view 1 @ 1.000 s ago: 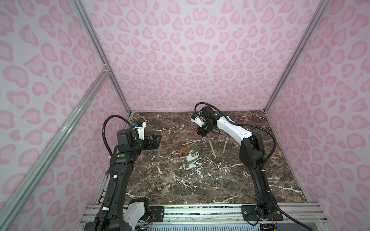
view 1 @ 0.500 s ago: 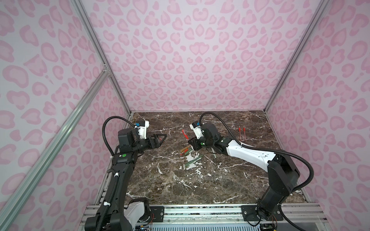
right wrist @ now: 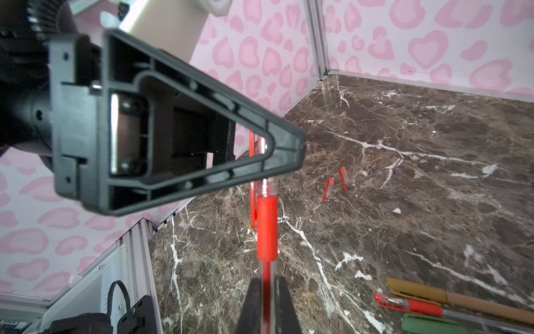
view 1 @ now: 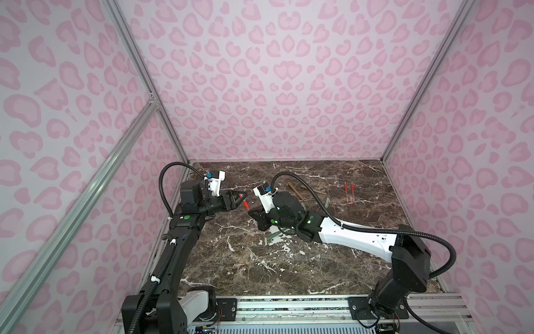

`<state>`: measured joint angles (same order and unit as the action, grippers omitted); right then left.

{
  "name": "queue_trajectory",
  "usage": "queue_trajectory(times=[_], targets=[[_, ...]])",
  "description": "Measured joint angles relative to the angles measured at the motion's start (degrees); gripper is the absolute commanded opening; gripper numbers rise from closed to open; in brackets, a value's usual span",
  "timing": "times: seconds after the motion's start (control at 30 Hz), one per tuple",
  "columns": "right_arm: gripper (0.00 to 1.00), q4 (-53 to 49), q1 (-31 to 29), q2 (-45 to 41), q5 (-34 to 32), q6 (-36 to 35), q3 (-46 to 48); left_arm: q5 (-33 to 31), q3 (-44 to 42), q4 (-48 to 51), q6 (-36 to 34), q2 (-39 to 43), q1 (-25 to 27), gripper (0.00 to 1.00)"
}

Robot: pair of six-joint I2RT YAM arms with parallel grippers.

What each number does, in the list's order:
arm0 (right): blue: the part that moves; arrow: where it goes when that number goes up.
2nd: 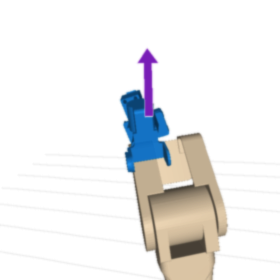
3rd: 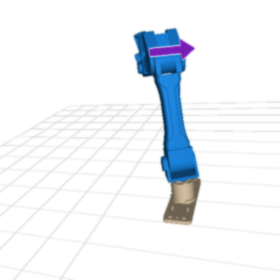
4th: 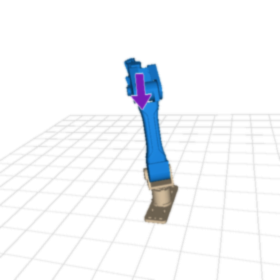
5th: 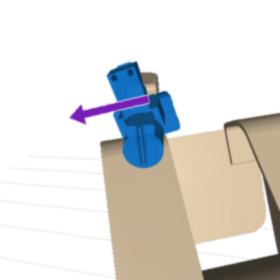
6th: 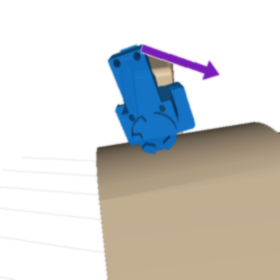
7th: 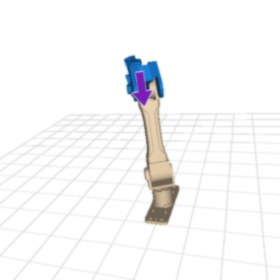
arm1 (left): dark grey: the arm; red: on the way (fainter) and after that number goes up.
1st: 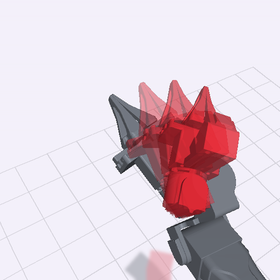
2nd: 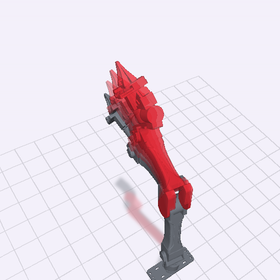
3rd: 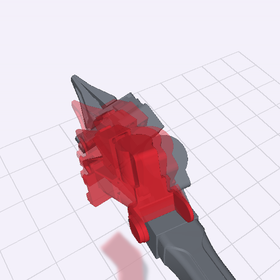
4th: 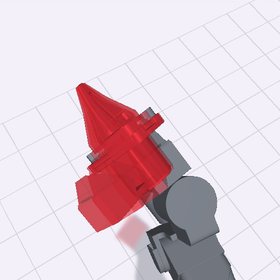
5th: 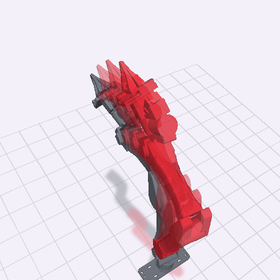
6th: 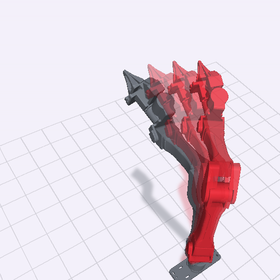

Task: Open the pen caps
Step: 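Pull the pen body out of the cap held by the left gripper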

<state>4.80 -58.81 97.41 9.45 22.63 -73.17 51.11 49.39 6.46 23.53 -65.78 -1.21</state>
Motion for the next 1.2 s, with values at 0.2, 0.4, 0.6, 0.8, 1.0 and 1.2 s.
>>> queue_trajectory(times=[0.2,0.4,0.6,0.8,1.0,1.2], targets=[[0.00,-0.96,-0.39,1.05,-0.61,-0.61,-1.09,-0.13,-0.09,-0.11,-0.02,0.28,0.09,0.07],[0.00,-2.03,-0.70,2.45,-0.81,-1.20,-2.47,-0.09,-0.17,-0.11,0.22,0.55,0.15,0.04],[0.24,-1.73,-0.70,3.87,-0.39,-1.44,-3.43,-0.57,-0.31,0.15,-0.68,0.83,0.15,0.04],[0.07,-1.73,-0.70,5.57,0.66,-1.88,-3.93,-0.55,-0.52,0.33,-0.70,1.18,0.15,0.04],[0.00,-1.64,-0.72,5.73,1.05,-2.84,-3.43,-0.92,-0.50,1.14,-1.36,1.38,0.17,0.04],[0.00,5.11,-0.83,3.54,1.22,-2.89,2.97,-1.09,1.97,7.91,-3.98,1.53,0.22,0.04]])
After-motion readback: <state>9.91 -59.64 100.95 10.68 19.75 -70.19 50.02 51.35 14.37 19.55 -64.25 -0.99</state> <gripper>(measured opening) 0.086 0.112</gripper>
